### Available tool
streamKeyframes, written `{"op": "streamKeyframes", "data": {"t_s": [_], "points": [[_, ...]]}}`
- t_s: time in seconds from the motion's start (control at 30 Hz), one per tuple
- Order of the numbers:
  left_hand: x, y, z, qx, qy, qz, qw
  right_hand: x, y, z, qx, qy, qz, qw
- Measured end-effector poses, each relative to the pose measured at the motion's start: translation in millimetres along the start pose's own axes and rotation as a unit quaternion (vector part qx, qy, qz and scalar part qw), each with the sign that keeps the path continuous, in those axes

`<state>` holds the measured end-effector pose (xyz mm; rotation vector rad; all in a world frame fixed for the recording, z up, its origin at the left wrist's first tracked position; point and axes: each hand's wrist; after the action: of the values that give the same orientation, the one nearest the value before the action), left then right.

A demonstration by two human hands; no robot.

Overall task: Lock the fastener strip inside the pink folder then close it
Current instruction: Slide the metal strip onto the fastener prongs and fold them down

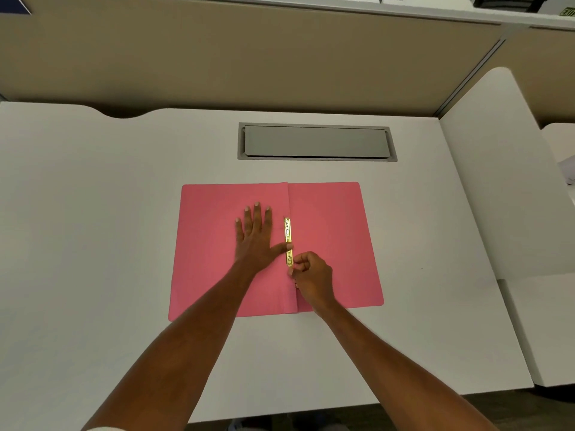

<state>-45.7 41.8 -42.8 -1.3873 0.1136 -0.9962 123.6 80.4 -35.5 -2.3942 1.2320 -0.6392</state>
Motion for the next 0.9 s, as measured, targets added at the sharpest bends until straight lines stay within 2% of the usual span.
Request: {"op": "streamKeyframes", "data": {"t_s": [0.2,0.27,0.37,0.5,0.63,0.8,0.9], "points": [[-2,4,-2,-0.016,0.001,0.0,1.0,-13,-2,-11,-0.017,0.039,0.047,0.998],[-3,3,-3,-0.027,0.0,-0.002,1.0,-14,-1,-22,0.027,0.007,0.053,0.998],[-5,4,-3,-0.047,0.0,-0.004,0.999,-8,5,-31,0.107,-0.066,0.002,0.992],[-5,4,-2,-0.027,0.001,-0.006,1.0,11,10,-26,0.283,-0.135,-0.061,0.948],[-4,3,-4,-0.027,-0.002,-0.009,1.0,24,10,-18,0.307,-0.172,-0.05,0.935],[-4,3,-3,-0.029,-0.001,-0.007,1.0,22,6,-22,0.312,-0.152,-0.012,0.938],[-5,2,-3,-0.031,-0.003,-0.008,0.999,20,7,-23,0.355,-0.158,-0.025,0.921]]}}
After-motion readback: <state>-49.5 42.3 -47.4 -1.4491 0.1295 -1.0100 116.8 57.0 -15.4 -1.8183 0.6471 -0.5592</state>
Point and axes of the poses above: each hand's wrist, its own x-axis away from the middle knuckle, its own y-axis out of the palm, z = x × y, and after that the axes turned 15 degrees about -y, right-handed
